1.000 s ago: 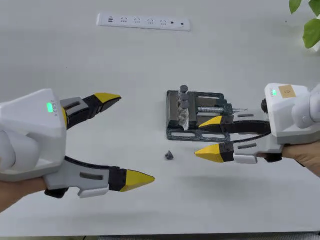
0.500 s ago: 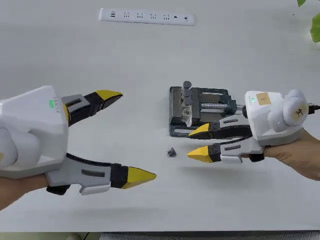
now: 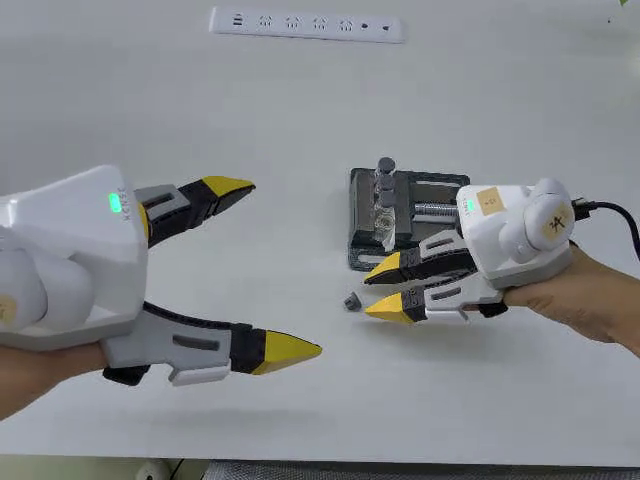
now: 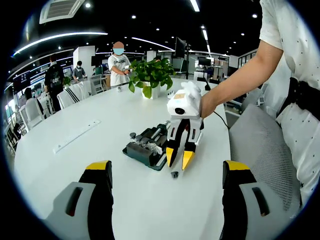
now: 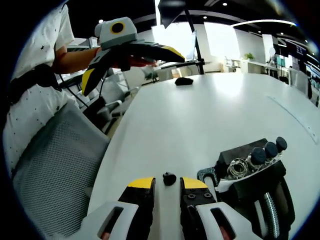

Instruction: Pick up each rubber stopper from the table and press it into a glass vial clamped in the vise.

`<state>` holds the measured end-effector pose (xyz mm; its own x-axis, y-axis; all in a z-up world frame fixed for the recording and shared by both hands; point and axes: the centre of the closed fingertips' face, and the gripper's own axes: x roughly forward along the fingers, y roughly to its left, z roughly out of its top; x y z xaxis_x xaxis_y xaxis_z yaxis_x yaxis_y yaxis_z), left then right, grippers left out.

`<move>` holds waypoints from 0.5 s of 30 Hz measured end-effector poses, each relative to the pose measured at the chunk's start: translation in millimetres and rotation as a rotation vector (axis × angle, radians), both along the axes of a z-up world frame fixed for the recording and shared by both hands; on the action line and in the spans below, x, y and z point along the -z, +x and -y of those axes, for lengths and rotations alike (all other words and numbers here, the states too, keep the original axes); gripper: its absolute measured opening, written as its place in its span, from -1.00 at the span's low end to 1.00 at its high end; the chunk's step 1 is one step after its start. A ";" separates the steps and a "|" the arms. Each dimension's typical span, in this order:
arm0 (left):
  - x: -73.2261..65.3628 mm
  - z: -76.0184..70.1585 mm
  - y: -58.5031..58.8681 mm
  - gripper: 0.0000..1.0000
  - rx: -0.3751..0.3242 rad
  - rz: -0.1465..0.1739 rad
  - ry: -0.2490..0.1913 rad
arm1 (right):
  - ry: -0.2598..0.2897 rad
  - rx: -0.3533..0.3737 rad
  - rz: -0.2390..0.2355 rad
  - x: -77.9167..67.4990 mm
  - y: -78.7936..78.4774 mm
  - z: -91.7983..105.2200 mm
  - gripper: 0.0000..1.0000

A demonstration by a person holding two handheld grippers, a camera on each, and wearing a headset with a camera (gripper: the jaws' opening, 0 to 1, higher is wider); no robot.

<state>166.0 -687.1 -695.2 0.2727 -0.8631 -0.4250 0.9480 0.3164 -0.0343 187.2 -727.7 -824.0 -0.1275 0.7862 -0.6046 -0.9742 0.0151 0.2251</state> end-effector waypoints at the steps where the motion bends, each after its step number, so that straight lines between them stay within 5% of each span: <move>1: 0.1 -0.1 0.3 0.82 0.000 -0.001 0.000 | -0.003 -0.007 0.000 0.9 -0.3 -0.8 -0.71; 15: 1.5 -0.6 3.6 0.81 -0.005 -0.005 0.002 | -0.022 -0.090 0.008 4.9 -1.6 -9.6 -0.77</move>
